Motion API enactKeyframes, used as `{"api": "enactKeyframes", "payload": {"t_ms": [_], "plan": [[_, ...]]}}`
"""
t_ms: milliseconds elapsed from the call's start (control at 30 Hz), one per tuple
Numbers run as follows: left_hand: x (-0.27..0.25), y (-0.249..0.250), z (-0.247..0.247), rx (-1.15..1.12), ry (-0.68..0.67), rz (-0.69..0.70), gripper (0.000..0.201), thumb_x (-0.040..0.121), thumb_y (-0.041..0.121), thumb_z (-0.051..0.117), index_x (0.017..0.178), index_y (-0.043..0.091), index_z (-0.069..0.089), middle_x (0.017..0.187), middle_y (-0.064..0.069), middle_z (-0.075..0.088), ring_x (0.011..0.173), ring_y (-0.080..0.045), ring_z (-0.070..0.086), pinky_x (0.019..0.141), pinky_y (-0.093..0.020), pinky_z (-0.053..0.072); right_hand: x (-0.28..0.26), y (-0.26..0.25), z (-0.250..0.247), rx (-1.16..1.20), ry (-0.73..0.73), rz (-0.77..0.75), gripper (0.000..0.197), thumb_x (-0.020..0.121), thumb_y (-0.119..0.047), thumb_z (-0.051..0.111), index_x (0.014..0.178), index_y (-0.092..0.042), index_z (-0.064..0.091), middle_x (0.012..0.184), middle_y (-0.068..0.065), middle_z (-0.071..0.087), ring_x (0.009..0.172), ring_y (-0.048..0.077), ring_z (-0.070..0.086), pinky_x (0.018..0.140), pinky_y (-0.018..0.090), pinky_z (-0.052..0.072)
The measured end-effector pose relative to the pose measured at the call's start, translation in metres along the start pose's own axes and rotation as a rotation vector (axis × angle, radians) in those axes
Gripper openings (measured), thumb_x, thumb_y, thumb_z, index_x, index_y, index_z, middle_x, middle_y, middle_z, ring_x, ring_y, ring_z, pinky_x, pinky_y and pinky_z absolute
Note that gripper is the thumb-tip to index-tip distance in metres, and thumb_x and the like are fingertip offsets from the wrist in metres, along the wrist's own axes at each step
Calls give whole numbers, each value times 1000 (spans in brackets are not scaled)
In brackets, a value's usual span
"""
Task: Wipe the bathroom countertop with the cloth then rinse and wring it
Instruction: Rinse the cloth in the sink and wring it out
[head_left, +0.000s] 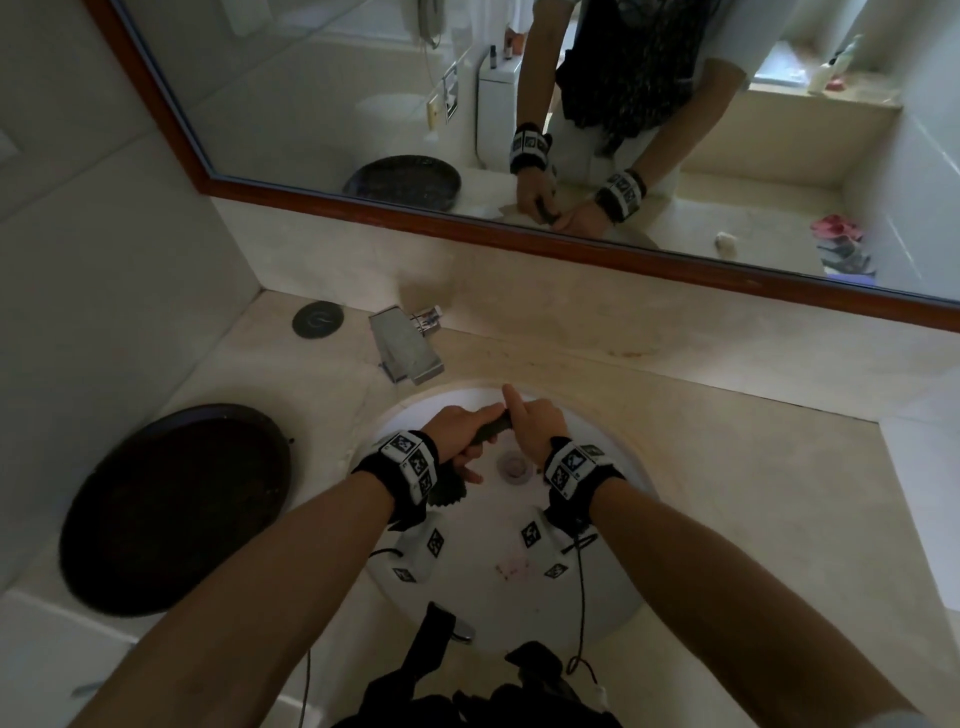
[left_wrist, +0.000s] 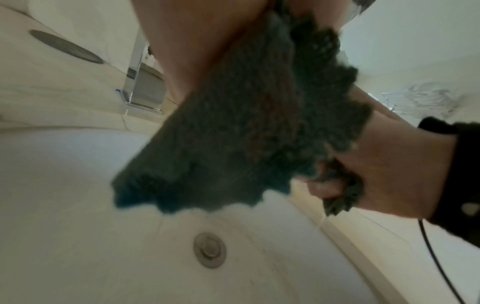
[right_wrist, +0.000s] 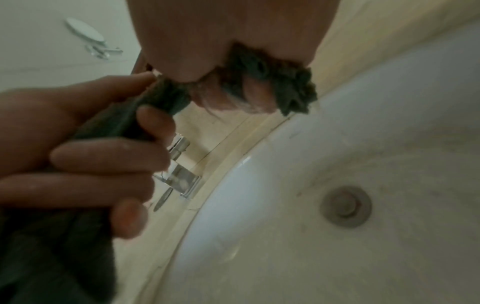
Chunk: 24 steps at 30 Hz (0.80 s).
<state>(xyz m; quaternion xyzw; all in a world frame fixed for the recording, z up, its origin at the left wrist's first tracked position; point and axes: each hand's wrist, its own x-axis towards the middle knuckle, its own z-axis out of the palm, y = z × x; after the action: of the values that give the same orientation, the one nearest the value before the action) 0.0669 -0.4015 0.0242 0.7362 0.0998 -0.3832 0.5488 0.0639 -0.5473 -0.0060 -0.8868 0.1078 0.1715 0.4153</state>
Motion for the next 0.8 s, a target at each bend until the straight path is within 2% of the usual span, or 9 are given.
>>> {"api": "enactKeyframes", "payload": {"t_ms": [67, 133, 233, 367, 467, 600, 667, 767, 800], "plan": [[3, -3, -1, 7, -28, -30, 47, 91, 52, 54, 77, 8, 56, 49, -1, 32, 41, -15, 31, 62, -38, 58, 3, 0, -9, -86, 23, 14, 47, 101, -48, 27, 80, -13, 51, 84, 15, 51, 80, 28, 52, 74, 33, 40], [8, -3, 1, 96, -18, -25, 49, 89, 56, 53, 71, 10, 53, 50, -1, 33, 42, -15, 32, 54, -28, 48, 8, 3, -12, -152, 24, 39, 51, 100, -51, 29, 73, -13, 49, 81, 14, 53, 76, 26, 50, 71, 31, 39], [15, -3, 4, 304, 47, 7, 56, 88, 62, 48, 67, 10, 50, 53, -5, 42, 45, -18, 39, 51, -25, 38, 12, 6, -12, -115, -8, 134, 57, 95, -60, 36, 64, -15, 49, 68, 8, 56, 63, 25, 53, 62, 29, 41], [16, -6, 2, 415, 119, 2, 60, 92, 61, 38, 68, 10, 58, 59, -7, 52, 48, -20, 45, 51, -24, 39, 10, 7, -8, 140, -41, 188, 65, 89, -68, 41, 75, -10, 65, 71, 4, 62, 66, 22, 57, 68, 30, 45], [15, -2, 3, 352, 148, 7, 60, 96, 57, 30, 67, 10, 55, 55, -7, 46, 44, -20, 39, 48, -24, 34, 5, 2, 2, 331, -27, 124, 53, 92, -58, 45, 85, -9, 64, 83, 10, 64, 80, 28, 60, 82, 38, 49], [15, 3, 6, 261, 172, 63, 57, 100, 48, 23, 63, 12, 47, 50, -5, 40, 41, -19, 33, 46, -23, 30, 0, -7, 13, 444, 75, 82, 34, 99, -43, 42, 101, -11, 54, 87, 6, 59, 82, 27, 59, 79, 38, 51], [11, 6, 8, 307, 169, 115, 50, 102, 37, 24, 63, 12, 44, 54, -7, 42, 43, -22, 36, 48, -28, 35, -1, -8, 15, 380, 133, 51, 33, 101, -40, 38, 107, -12, 54, 91, 5, 59, 76, 22, 58, 70, 31, 47], [14, 6, 8, 395, 218, 118, 24, 102, 17, 35, 98, 1, 52, 89, -25, 60, 76, -39, 59, 70, -45, 47, -2, -12, 13, 94, 131, 7, 41, 103, -37, 31, 108, -7, 57, 96, 14, 60, 84, 30, 58, 72, 32, 43], [13, 5, 8, 433, 247, 109, 25, 101, 14, 37, 115, -4, 48, 104, -27, 61, 91, -42, 61, 77, -45, 47, -2, -12, 13, -45, 93, 24, 41, 103, -33, 31, 121, -5, 54, 104, 19, 61, 93, 32, 59, 78, 36, 45]]}}
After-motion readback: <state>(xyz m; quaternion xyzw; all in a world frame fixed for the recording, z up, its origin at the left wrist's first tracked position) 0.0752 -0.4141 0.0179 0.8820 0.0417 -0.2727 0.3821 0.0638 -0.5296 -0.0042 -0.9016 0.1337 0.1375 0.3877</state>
